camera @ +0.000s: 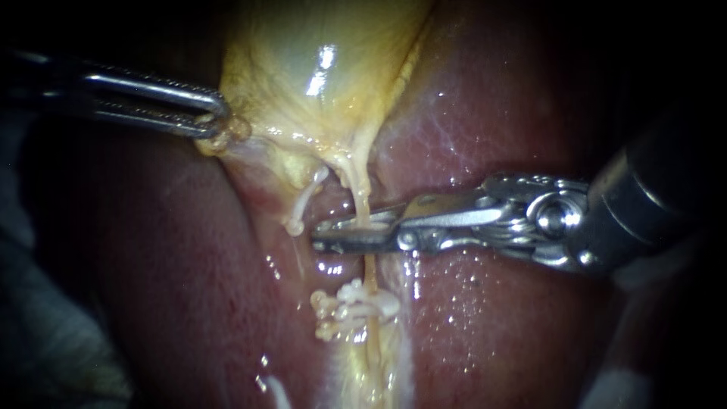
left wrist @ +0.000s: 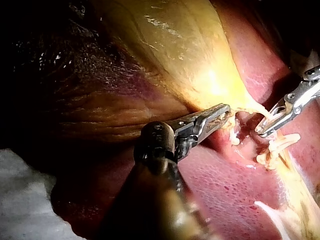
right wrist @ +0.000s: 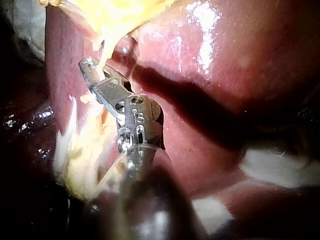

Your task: Going back third clip right tube

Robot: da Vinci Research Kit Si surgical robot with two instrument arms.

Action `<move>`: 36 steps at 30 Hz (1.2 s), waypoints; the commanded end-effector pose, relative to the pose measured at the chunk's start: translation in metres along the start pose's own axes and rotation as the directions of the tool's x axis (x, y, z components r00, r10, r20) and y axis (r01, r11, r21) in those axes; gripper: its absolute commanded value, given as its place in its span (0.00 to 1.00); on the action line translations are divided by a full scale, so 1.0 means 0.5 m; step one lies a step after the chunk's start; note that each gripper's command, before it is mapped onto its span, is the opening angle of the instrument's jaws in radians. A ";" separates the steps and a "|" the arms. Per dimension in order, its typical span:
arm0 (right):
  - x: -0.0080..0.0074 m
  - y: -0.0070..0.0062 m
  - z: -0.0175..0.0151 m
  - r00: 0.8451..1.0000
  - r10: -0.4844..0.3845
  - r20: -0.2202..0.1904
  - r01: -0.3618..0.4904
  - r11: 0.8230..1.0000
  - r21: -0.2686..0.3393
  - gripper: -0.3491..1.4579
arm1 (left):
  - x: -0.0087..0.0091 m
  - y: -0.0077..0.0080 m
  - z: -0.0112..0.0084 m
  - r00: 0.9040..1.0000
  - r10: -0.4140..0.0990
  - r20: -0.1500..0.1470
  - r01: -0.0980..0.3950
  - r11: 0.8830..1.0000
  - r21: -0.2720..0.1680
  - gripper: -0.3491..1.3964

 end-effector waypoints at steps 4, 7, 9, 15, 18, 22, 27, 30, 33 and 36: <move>-0.0010 0.0011 0.0015 0.999 -0.043 -0.012 0.043 0.999 0.004 0.22 | 0.0000 0.0001 -0.0001 1.000 0.000 0.000 0.000 1.000 0.000 0.00; -0.0030 0.0033 0.0039 0.996 -0.086 -0.011 0.086 0.996 0.002 0.37 | 0.0000 0.0001 -0.0001 1.000 0.000 0.000 0.000 1.000 -0.001 0.00; -0.0045 0.0050 0.0052 0.995 -0.098 -0.009 0.098 0.995 0.004 0.40 | 0.0000 0.0001 -0.0001 1.000 0.000 0.000 0.000 1.000 -0.001 0.00; -0.0085 0.0104 0.0075 0.993 -0.119 -0.004 0.119 0.993 0.009 0.45 | 0.0000 0.0000 -0.0001 1.000 0.000 0.000 0.000 1.000 -0.001 0.00; -0.0083 0.0118 0.0073 0.992 -0.129 -0.010 0.129 0.992 0.009 0.46 | -0.0001 0.0000 -0.0002 1.000 0.000 0.000 0.000 1.000 -0.001 0.00; -0.0077 0.0120 0.0066 0.989 -0.142 -0.027 0.143 0.989 0.030 0.46 | -0.0001 0.0000 -0.0002 1.000 0.000 0.000 0.000 1.000 -0.001 0.00; -0.0077 0.0110 0.0052 0.985 -0.170 -0.029 0.171 0.983 0.059 0.46 | -0.0001 0.0000 -0.0004 1.000 0.000 0.001 0.000 1.000 -0.001 0.00; -0.0078 0.0101 0.0037 0.972 -0.233 -0.027 0.235 0.969 0.072 0.46 | -0.0002 0.0000 -0.0004 1.000 0.000 0.001 0.000 1.000 -0.002 0.00; -0.0085 0.0089 0.0008 0.933 -0.359 -0.032 0.360 0.929 0.081 0.46 | -0.0002 -0.0001 -0.0006 1.000 0.001 0.001 -0.001 1.000 -0.002 0.00; -0.0095 0.0079 -0.0028 0.888 -0.458 -0.038 0.459 0.884 0.092 0.46 | -0.0002 -0.0001 -0.0007 1.000 0.001 0.001 -0.001 1.000 -0.002 0.00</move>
